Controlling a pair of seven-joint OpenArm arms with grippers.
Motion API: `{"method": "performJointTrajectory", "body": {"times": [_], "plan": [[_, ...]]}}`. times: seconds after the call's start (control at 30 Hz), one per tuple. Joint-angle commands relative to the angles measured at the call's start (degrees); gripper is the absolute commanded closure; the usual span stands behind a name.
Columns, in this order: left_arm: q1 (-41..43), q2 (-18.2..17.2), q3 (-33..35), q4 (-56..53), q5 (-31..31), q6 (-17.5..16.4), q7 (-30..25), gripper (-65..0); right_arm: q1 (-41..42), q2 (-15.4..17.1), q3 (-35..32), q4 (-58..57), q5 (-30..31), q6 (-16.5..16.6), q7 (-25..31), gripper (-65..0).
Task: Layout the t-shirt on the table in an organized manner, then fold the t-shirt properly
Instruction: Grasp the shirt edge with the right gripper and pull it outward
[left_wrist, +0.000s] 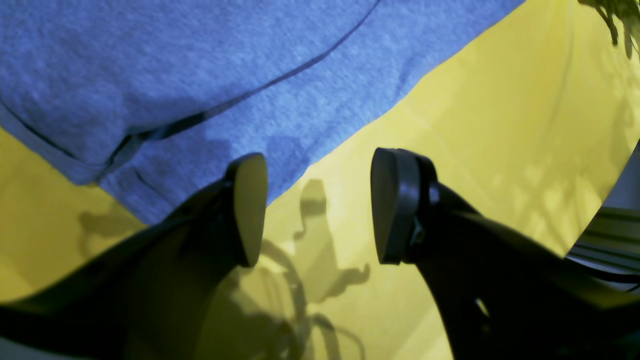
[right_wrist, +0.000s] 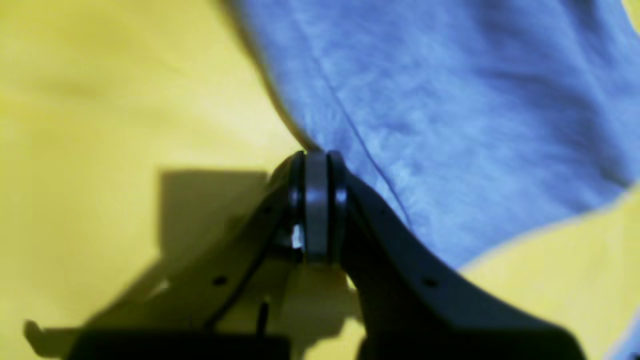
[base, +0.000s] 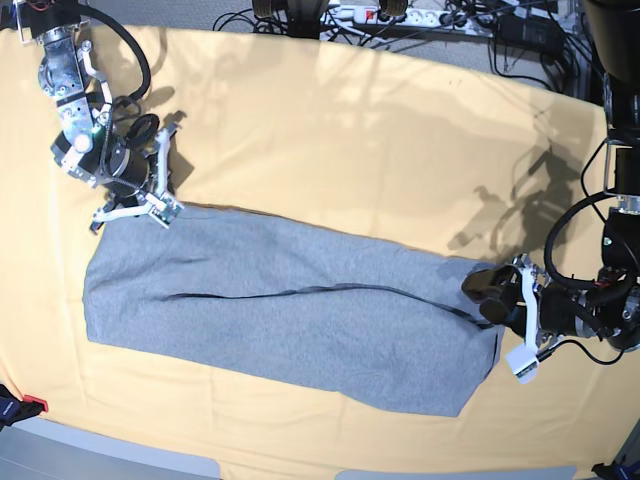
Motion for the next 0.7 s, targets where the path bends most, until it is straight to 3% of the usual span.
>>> {"method": "performJointTrajectory", "body": {"times": [0.0,0.13,0.37,0.5,0.67], "plan": [[-1.8,-0.9,-0.5,0.8,-0.9,-0.3,-0.8,-33.7,1.6,1.1,0.7,1.3,-0.7,-0.3,-1.8,0.0],[-1.8,-0.9,-0.5,0.8,-0.9,-0.3,-0.8,-33.7,4.9,3.2,0.7,3.7,3.6,0.0,-5.6,0.0],[-1.8,-0.9,-0.5,0.8,-0.9,-0.3,-0.8,-33.7,9.0,6.8,0.7,5.8,10.3,4.4,-7.3,0.0],[-1.8,-0.9,-0.5,0.8,-1.0,-0.3,-0.8,-33.7,11.8,7.0,0.7,5.8,15.1,7.6,-2.3,0.0],[-1.8,-0.9,-0.5,0.8,-1.0,-0.3,-0.8,-33.7,14.7,6.2,0.5,2.1,12.0,8.8,5.3,0.0]]}}
